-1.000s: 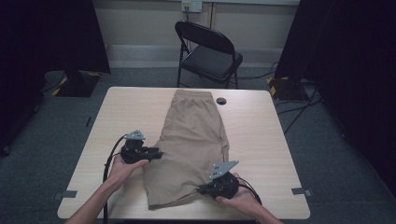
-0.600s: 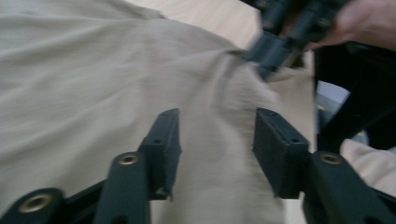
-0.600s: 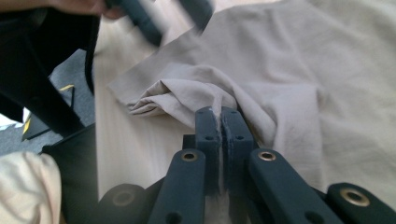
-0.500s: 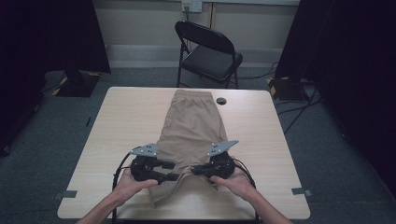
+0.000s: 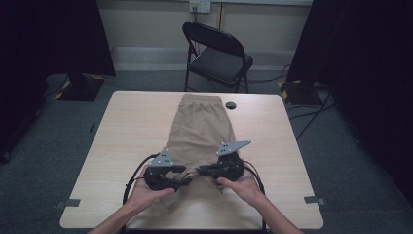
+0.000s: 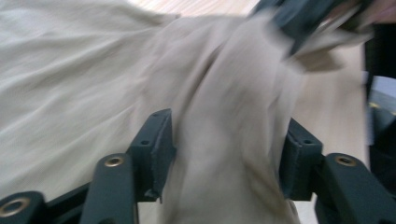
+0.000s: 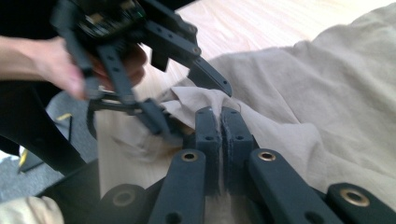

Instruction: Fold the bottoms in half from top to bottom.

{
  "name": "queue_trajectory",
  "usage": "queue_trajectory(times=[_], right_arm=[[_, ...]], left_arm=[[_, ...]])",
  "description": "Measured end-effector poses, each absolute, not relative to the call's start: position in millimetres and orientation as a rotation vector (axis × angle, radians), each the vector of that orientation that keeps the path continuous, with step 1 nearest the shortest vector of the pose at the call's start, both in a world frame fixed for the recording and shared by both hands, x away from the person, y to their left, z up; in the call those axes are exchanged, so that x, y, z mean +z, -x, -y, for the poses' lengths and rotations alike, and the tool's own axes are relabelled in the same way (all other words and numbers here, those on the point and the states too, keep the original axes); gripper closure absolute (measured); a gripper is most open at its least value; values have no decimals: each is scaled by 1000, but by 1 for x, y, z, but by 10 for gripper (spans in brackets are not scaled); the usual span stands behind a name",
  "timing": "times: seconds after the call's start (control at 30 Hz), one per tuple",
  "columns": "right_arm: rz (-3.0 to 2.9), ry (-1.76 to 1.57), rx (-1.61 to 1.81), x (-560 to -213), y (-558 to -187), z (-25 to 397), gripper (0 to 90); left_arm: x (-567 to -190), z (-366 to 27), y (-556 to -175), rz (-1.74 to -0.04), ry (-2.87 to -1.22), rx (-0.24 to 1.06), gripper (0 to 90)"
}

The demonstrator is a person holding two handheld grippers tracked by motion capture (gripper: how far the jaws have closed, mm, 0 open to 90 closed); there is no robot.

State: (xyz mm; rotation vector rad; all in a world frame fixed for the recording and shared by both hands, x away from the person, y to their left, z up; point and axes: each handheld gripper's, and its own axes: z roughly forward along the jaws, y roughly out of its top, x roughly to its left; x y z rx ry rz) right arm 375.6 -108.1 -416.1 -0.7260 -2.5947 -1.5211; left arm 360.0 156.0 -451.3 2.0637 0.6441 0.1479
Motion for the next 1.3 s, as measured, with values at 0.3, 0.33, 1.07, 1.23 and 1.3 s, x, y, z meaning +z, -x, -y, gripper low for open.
queue_trajectory(times=[0.3,0.33,1.07,1.23,1.3], right_arm=[[2571,719,-1527,-414,-370,114,875],[2567,721,-1522,-415,-371,115,875],[2598,732,-1572,-433,-355,104,334],[2606,723,-1555,-437,-353,99,317],[2616,715,-1533,-442,-352,98,320]], left_arm=[[-450,-166,-360,-638,-2043,108,631],[-449,-166,-359,-635,-2039,77,685],[-432,-167,-375,-679,-1917,-122,866],[-429,-171,-378,-705,-1884,-117,865],[-426,-174,-379,-707,-1875,-104,865]])
